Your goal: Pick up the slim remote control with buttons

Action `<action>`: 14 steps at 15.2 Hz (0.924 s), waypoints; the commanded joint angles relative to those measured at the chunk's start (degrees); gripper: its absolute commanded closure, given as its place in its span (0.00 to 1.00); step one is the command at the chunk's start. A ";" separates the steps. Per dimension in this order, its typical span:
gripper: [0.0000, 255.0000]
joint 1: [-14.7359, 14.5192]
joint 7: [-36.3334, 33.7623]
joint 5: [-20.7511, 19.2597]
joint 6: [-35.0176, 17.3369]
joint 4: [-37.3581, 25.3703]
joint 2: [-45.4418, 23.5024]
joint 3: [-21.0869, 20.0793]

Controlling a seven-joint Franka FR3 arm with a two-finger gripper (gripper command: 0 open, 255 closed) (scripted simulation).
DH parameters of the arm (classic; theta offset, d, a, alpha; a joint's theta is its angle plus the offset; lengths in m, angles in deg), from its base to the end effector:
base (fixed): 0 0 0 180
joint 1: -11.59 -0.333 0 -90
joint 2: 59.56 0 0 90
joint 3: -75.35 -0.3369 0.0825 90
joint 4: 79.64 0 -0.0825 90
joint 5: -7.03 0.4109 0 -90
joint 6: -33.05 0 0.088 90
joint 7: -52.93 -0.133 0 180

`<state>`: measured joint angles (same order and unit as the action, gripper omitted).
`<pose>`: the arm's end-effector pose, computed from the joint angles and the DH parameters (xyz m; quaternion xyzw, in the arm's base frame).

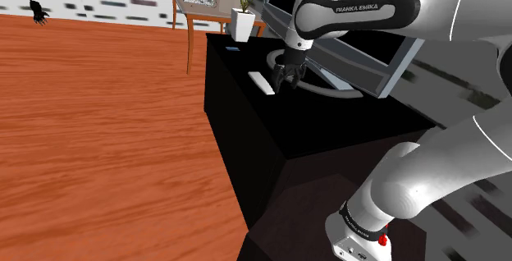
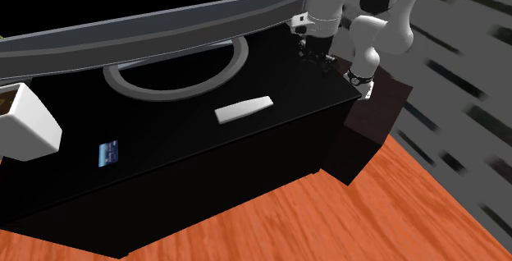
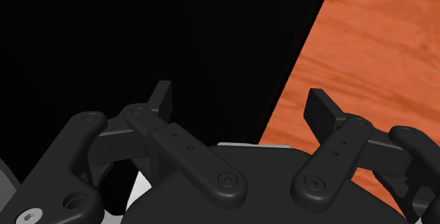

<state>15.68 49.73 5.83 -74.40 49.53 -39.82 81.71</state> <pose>0.4540 -0.0885 0.4821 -0.9935 0.1120 0.0176 0.0099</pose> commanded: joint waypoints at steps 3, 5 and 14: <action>0.00 0.87 -0.42 0.55 -2.83 -6.96 -9.21 1.38; 0.00 1.32 -0.60 1.00 -3.86 -10.36 -13.40 2.03; 0.00 4.16 -1.10 4.28 -5.17 -29.01 -32.42 4.46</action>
<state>19.43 48.67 9.69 -79.48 22.61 -70.19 85.91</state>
